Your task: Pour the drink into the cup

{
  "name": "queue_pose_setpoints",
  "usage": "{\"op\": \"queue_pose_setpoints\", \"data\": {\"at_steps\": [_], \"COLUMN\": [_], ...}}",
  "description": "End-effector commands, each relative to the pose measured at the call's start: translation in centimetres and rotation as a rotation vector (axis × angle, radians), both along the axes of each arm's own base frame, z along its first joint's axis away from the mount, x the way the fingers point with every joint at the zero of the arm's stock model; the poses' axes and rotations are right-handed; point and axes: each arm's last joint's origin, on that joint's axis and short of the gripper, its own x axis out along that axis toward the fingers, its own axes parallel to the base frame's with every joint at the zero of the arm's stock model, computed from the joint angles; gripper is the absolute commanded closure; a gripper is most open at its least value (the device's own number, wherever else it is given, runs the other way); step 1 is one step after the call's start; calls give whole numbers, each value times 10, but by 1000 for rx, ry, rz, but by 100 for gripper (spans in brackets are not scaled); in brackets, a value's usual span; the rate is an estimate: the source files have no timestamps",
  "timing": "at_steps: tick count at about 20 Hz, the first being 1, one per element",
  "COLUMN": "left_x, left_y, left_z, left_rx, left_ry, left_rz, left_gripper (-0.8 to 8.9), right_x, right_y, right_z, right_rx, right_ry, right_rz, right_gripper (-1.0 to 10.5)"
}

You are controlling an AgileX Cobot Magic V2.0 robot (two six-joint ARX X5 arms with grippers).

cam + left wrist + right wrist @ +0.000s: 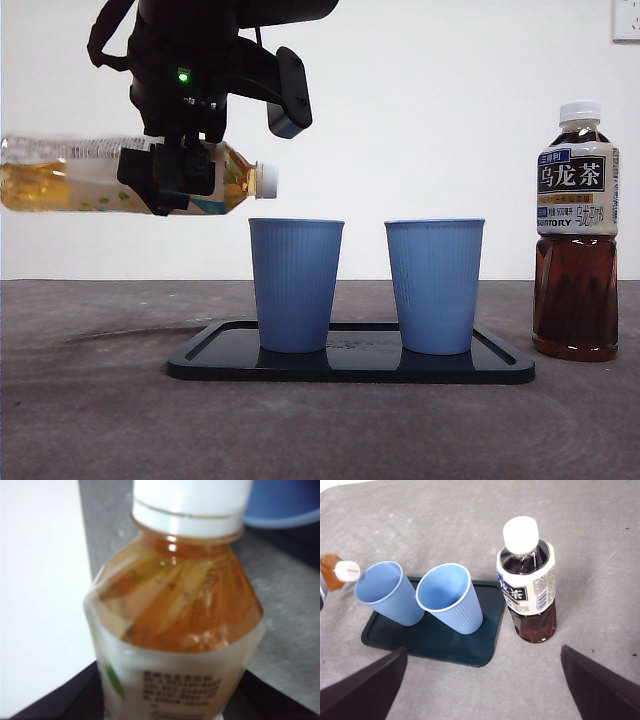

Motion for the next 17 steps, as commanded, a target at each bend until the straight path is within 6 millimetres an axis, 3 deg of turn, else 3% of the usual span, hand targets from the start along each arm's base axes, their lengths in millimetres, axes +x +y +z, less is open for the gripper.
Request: {"op": "queue_pose_setpoints", "data": {"at_steps": [1, 12, 17], "left_x": [2, 1, -2], "left_y": [-8, -10, -11], "left_z": [7, 9, 9], "left_rx": [70, 160, -1], "left_ry": [-44, -41, -119], "left_rz": [-24, -58, 35], "left_gripper": [632, 632, 629], "right_x": [0, -1, -1], "right_y": [1, 1, 1], "right_z": [4, 4, 4], "right_rx": [11, 10, 7], "right_ry": [-7, -3, -4], "right_rz": [3, 4, 4], "right_gripper": [457, 457, 457]}}
